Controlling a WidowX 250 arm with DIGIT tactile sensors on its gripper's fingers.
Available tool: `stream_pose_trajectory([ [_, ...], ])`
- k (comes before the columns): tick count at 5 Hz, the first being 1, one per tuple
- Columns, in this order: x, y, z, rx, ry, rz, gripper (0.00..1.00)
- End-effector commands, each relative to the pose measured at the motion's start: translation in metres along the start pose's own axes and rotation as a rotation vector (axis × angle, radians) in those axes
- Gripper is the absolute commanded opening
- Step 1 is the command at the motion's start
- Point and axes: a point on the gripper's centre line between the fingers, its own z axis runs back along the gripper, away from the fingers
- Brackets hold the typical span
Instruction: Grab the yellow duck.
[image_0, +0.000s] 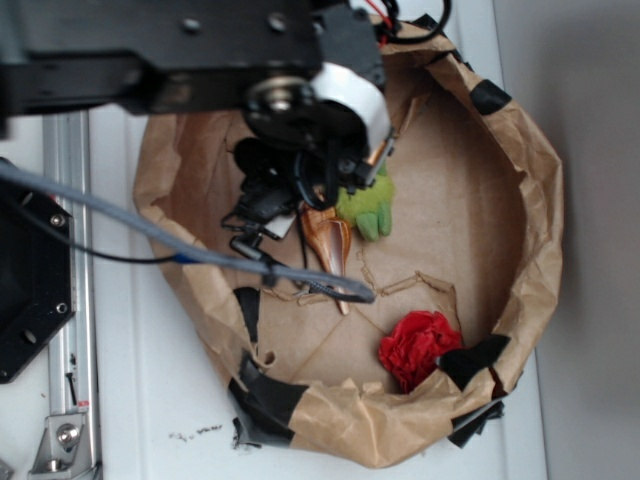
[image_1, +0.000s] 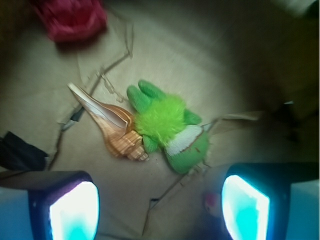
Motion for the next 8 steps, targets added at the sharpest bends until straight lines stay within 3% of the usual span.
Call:
stream_pose_trajectory([
  [1,0.000,-0.002,-0.022,0.060,-0.041,-0.188,1.00],
  [4,-0.042,0.024,-0.031,0.056,0.015,-0.160,1.00],
  [6,-0.053,0.040,-0.044,0.033,0.045,-0.117,1.00],
  [8,-0.046,0.032,-0.067,-0.007,0.054,-0.226,1.00],
])
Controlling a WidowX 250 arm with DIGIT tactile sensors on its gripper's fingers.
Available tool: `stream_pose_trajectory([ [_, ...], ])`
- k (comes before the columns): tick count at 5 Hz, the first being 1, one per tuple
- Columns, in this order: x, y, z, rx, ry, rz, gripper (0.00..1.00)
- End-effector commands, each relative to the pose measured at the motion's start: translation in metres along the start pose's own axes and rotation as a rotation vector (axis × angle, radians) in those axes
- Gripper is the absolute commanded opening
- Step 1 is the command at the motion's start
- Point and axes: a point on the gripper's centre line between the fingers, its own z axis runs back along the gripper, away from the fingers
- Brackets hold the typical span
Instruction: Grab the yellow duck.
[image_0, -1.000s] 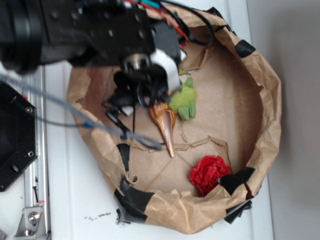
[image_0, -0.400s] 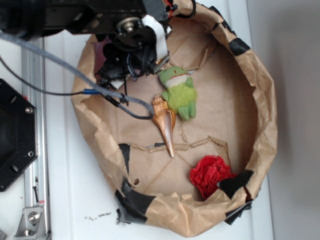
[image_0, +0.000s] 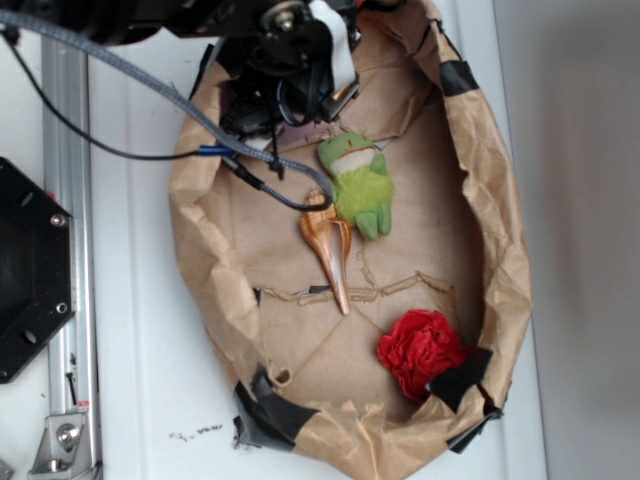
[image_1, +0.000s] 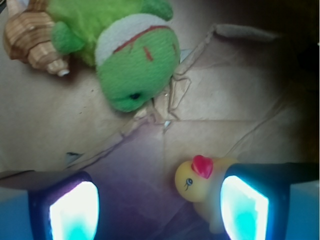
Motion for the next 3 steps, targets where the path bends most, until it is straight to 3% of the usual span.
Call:
stream_pose_trajectory([
  [1,-0.007,0.008,-0.029,-0.028,0.028,-0.066,1.00],
  [3,-0.022,0.029,-0.028,-0.013,0.021,-0.064,1.00],
])
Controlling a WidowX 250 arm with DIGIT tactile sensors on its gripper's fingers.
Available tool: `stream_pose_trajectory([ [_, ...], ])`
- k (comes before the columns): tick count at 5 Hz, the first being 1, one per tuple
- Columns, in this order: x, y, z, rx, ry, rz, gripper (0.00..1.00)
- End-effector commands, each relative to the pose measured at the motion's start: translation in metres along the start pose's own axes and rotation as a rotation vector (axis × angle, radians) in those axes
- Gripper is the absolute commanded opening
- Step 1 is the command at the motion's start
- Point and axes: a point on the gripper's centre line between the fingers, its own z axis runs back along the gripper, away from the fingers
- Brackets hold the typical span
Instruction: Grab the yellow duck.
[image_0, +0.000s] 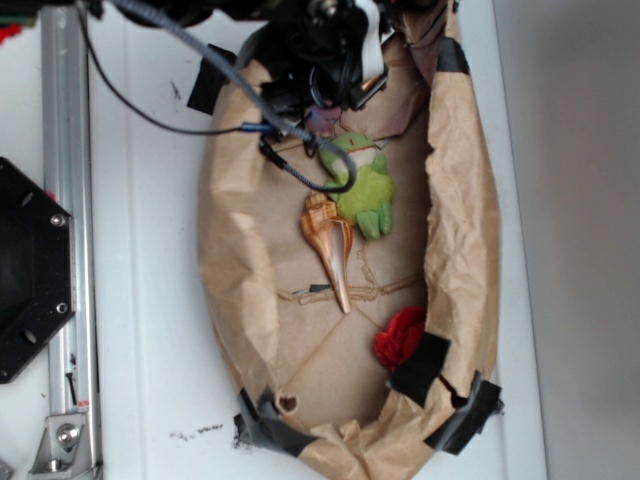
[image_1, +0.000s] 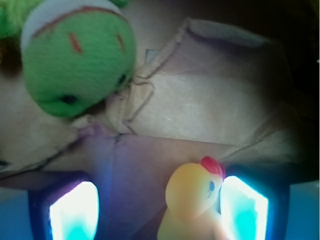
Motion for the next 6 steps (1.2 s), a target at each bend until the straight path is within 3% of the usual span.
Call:
stream_pose_trajectory([
  [1,-0.0172,0.0016,-0.0094,0.002,0.027,0.023,1.00],
  [2,-0.0153,0.0000,-0.0107,0.008,0.033,0.024,0.00],
  [6,-0.0151,-0.0027,-0.0124,-0.002,0.052,0.027,0.00],
])
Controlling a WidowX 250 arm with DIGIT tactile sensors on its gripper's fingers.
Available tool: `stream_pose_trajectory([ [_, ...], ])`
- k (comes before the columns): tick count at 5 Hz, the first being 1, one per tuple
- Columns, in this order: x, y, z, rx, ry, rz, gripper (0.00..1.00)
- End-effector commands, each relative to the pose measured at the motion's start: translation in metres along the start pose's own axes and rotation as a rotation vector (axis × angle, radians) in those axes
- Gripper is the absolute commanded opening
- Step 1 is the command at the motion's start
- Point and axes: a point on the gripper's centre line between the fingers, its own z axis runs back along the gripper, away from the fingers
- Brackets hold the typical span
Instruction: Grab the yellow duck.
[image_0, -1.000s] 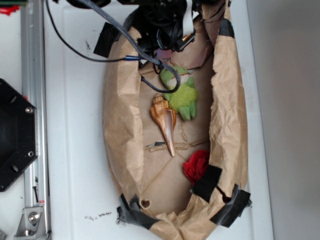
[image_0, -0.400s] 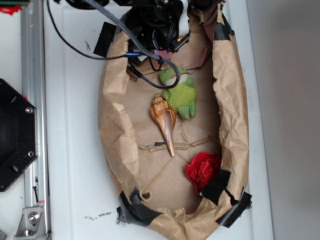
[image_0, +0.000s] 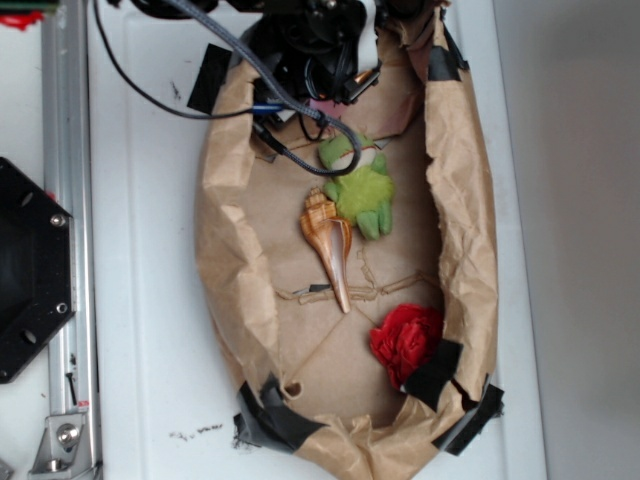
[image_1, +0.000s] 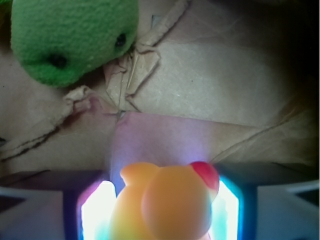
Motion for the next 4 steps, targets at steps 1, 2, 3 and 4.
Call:
stream_pose_trajectory([
  [1,0.005,-0.006,0.031,0.059,-0.003,0.065,0.00],
  [2,0.040,-0.035,0.085,0.152,-0.029,0.064,0.00],
  [3,0.058,-0.042,0.140,0.147,-0.085,0.309,0.00],
  [4,0.073,-0.045,0.194,0.157,-0.142,0.570,0.00],
])
